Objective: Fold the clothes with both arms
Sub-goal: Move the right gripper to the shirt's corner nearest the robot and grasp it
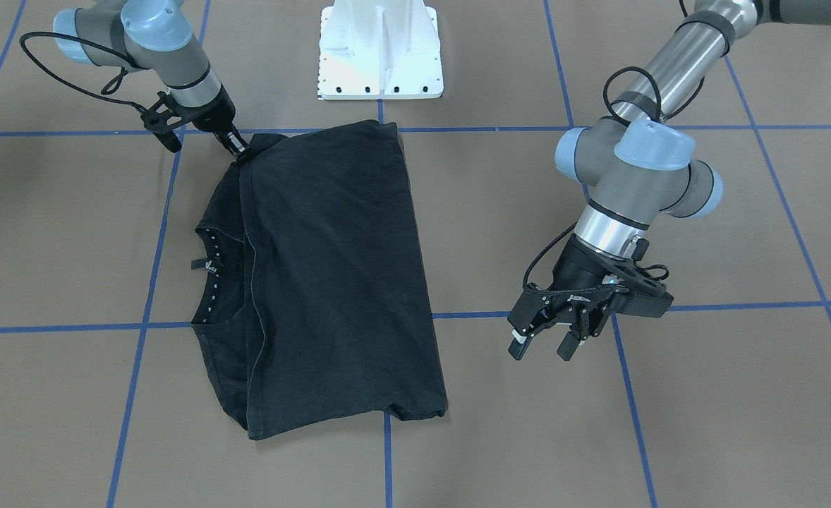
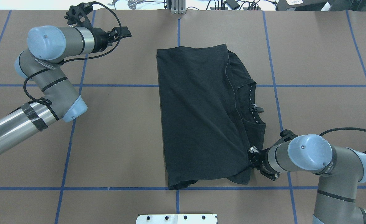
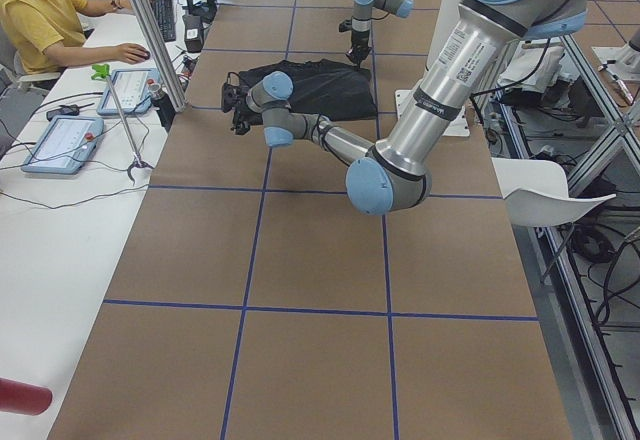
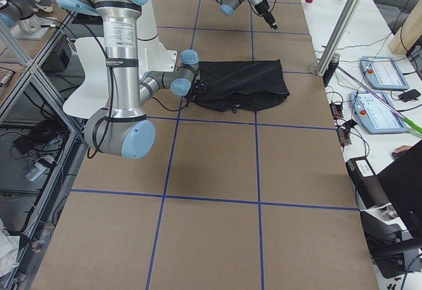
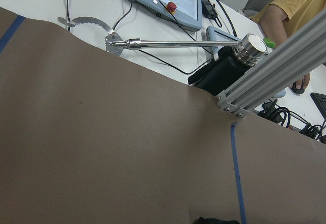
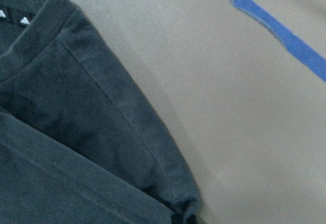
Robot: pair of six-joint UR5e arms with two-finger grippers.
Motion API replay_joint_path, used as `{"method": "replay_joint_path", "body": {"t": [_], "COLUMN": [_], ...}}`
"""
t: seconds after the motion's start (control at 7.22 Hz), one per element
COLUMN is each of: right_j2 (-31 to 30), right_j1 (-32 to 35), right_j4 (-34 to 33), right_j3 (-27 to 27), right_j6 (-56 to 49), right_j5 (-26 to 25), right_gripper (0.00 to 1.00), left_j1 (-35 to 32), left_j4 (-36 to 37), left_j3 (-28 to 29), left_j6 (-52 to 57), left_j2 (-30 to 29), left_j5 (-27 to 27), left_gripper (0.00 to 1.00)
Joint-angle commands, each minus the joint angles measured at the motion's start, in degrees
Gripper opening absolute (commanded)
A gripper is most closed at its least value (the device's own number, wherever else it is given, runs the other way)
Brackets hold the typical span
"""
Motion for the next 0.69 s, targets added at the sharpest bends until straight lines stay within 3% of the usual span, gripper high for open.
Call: {"method": "replay_joint_path", "body": {"t": [0.0, 0.28, 0.55], "right_j2": [-0.93, -3.39, -4.01], "right_j1": [0.06, -0.63, -3.17], "right_j4": [-0.09, 0.00, -0.09], "right_j3": [2.49, 5.13, 6.37], "right_j6": [0.00, 0.00, 2.00], "right_j5": [0.22, 0.65, 0.13], "right_gripper": [0.00, 0.00, 0.00], "left_j1": [-0.08, 1.05, 10.60], "left_j4": [0.00, -0.17, -0.26], "left_j3": [-0.52, -8.04, -22.35], "left_j6": [-1.23, -12.68, -23.08], "left_j2": [-0.23, 2.82, 13.25], "left_j5": [-0.17, -0.79, 0.09], "left_gripper": [0.99, 0.99, 0.99]}}
